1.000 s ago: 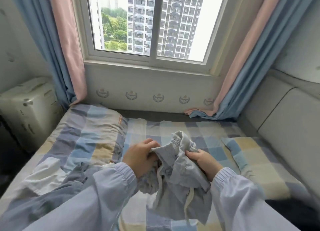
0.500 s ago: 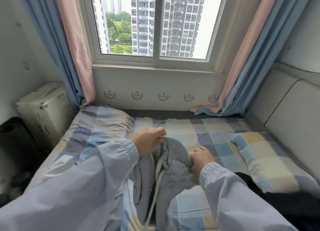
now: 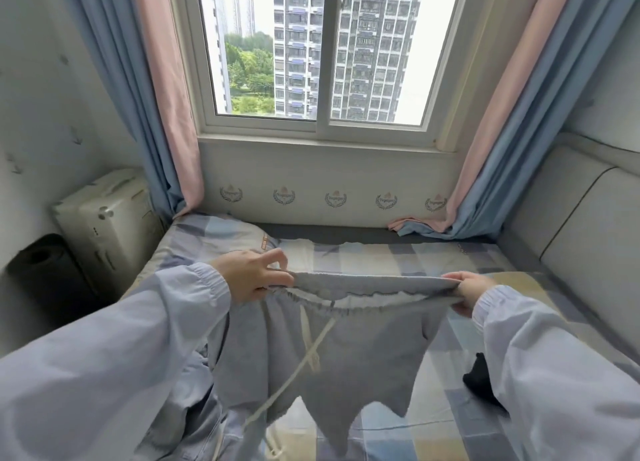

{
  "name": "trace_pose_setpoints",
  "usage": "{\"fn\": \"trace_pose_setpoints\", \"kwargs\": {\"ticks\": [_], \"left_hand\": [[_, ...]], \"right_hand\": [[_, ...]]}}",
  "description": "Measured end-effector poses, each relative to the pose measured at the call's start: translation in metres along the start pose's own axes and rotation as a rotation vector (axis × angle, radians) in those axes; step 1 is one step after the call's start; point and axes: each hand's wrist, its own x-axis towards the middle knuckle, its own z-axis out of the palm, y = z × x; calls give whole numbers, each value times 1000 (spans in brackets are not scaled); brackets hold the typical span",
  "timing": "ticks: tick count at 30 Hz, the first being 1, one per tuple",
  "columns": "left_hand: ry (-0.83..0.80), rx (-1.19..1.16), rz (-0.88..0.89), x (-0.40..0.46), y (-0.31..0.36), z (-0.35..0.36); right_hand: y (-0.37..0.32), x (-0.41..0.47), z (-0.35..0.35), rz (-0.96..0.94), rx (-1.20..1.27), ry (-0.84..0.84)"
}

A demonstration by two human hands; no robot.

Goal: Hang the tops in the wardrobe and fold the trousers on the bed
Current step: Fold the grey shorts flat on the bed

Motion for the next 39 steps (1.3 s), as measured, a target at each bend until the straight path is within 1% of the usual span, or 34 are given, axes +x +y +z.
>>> {"fn": "trace_pose_setpoints", "kwargs": {"ticks": [2,4,6,7,8,9,10,11,13,14,15,16,17,18,21,23,24,26,27,29,30,32,34,36,37,38,39], "left_hand": [[-35,-29,-59,-5,-8,4],[-54,-29,-180,-10,-15,7],[-70,-38,-230,-11,-12,6],[-48,1,-242,-10,-11,6],[-80,11,-291,-11,-8,3],[-64,3,-314,-13,-9,5],[-66,-35,-379,-15,-11,7],[-79,-74,-447,-18,-12,8],[-199,-158,-602,-24,-13,9],[-237,-183,-647,-27,-14,10],[-242,-196,-659,-28,-15,12],[-245,-203,-679,-30,-15,12],[-241,-200,-711,-32,-18,12],[-235,-202,-770,-32,-20,12],[-178,-183,-972,-34,-24,14],[-175,-126,-1043,-34,-26,17],[-205,-82,-1063,-35,-26,19],[-266,-3,-1082,-40,-26,22],[-288,23,-1080,-43,-26,26],[-332,66,-1055,-50,-25,35],[-361,76,-1033,-53,-22,39],[-392,61,-985,-54,-18,44],[-410,29,-910,-54,-15,46],[-399,-32,-801,-56,-15,47],[-369,-81,-736,-61,-16,50],[-315,-155,-669,-68,-16,55],[-251,-255,-625,-78,-18,62]], "right_hand": [[-8,-7,2,35,243,-38],[-15,-13,7,53,444,-47],[-19,-12,12,82,567,-1],[-20,-10,14,92,550,4],[-22,-9,15,74,465,12],[-25,-11,16,20,306,21],[-27,-15,16,-61,116,40],[-26,-16,16,-162,-71,116],[-23,-24,13,-321,-426,259],[-22,-29,12,-389,-598,299],[-22,-31,11,-462,-728,305],[-21,-31,9,-530,-814,270],[-21,-31,6,-596,-885,202],[-22,-31,4,-621,-923,133],[-28,-44,9,-627,-982,-23],[-30,-55,17,-626,-956,-102],[-30,-56,20,-608,-953,-131],[-25,-57,26,-570,-991,-164],[-21,-52,28,-518,-982,-140],[-10,-43,31,-409,-805,-35],[-3,-37,32,-371,-707,56],[9,-29,39,-321,-602,201],[16,-22,43,-258,-464,284],[21,-11,39,-159,-429,263],[22,-7,36,-95,-516,202],[25,-6,31,-22,-551,173],[30,-2,24,-2,-657,170]]}}
